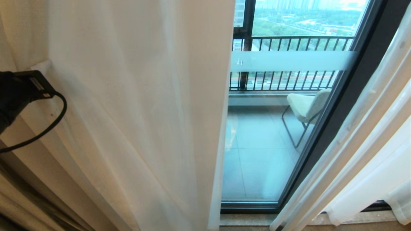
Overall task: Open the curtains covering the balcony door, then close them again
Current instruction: Pull the inner curtains open on both sides
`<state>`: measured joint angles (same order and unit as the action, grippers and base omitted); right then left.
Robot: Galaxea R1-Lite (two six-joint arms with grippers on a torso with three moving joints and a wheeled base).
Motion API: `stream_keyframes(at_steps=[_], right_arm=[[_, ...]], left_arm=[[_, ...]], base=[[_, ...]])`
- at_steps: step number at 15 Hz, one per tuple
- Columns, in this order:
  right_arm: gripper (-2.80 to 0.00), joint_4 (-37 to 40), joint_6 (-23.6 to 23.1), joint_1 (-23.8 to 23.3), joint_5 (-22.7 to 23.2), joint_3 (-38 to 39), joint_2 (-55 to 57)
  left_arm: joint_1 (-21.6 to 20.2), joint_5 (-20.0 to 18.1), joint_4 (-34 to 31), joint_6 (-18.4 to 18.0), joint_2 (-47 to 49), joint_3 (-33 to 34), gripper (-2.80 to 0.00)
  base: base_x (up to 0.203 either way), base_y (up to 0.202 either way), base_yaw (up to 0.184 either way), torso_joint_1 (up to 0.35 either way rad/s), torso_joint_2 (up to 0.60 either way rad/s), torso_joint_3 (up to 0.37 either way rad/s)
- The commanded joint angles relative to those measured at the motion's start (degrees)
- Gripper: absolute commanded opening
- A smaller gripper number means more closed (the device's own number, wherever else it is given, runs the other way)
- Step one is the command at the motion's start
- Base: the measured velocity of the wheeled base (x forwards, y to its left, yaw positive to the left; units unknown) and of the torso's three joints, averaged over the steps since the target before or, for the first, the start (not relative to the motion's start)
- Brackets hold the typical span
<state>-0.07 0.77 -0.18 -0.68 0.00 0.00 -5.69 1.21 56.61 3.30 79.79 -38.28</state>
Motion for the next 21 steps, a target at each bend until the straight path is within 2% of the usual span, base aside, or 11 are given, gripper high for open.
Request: stream_keyframes(at_steps=[1, 5, 8, 16, 18, 21], right_arm=[[-2.8, -0.01, 0.02, 0.01, -0.02, 0.0, 0.0], [-2.8, -0.01, 0.02, 0.01, -0.02, 0.0, 0.0], [-2.8, -0.01, 0.02, 0.01, -0.02, 0.0, 0.0], [-2.8, -0.01, 0.02, 0.01, -0.02, 0.0, 0.0], [-2.8, -0.01, 0.02, 0.01, -0.02, 0.0, 0.0], [-2.8, -0.01, 0.02, 0.01, -0.02, 0.0, 0.0]], left_arm=[[-0.02, 0.02, 0.34, 0.04, -0.07, 0.05, -2.8], [-0.02, 0.1, 0.34, 0.04, -0.16, 0.5, -2.8], [0.33, 2.33, -0.01, -0.22, -0.25, 0.53, -2.8], [-0.22, 2.76, -0.03, -0.04, -0.16, -0.85, -2.8], [-1.95, 4.52, -0.3, 0.8, 0.38, -3.65, -2.8], [-6.3, 9.73, -0.29, 3.08, 2.39, -6.98, -2.8]], base=[[0.0, 0.186, -0.003, 0.004, 0.0, 0.002], [0.0, 0.187, -0.001, 0.001, 0.0, 0.002], [0.0, 0.139, -0.002, 0.004, 0.0, 0.0], [0.0, 0.0, 0.0, 0.0, 0.0, 0.0], [0.0, 0.0, 0.0, 0.0, 0.0, 0.0], [0.0, 0.0, 0.0, 0.0, 0.0, 0.0]])
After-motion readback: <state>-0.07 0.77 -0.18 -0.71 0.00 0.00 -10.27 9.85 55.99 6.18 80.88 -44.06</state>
